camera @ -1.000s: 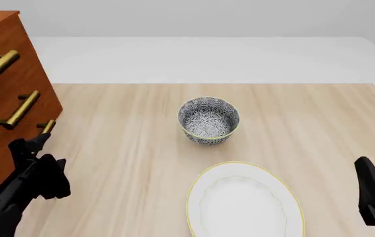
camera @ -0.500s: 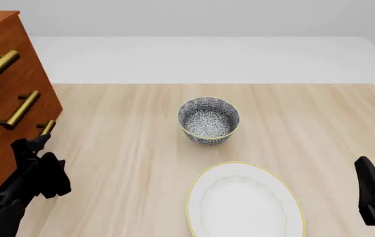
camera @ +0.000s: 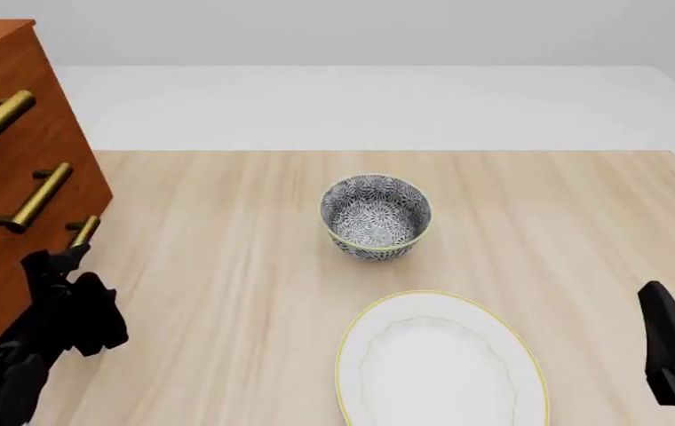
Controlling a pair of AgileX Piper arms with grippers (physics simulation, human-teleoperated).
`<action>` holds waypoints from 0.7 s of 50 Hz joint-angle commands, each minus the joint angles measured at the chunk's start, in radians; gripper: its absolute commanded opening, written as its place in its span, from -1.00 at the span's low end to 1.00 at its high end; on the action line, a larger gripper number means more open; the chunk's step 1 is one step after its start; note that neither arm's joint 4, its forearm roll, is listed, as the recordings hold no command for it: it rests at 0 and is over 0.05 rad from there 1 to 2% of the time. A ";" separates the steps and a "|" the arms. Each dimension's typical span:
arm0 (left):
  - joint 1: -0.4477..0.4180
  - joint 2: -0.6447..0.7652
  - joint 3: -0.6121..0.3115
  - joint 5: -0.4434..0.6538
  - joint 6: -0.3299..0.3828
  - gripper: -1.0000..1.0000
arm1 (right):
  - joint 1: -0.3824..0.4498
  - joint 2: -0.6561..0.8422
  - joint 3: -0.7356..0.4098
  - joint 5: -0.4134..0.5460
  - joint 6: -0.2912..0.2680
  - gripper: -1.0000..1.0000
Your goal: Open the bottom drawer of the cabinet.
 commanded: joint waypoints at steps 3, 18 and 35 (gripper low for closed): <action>0.013 0.028 -0.015 0.000 -0.005 1.00 | 0.000 0.000 0.000 0.000 0.000 1.00; 0.036 0.045 -0.025 0.000 -0.016 1.00 | 0.000 0.000 0.000 0.000 0.000 1.00; 0.065 0.043 -0.030 0.000 -0.025 1.00 | 0.000 0.000 0.000 0.000 0.000 1.00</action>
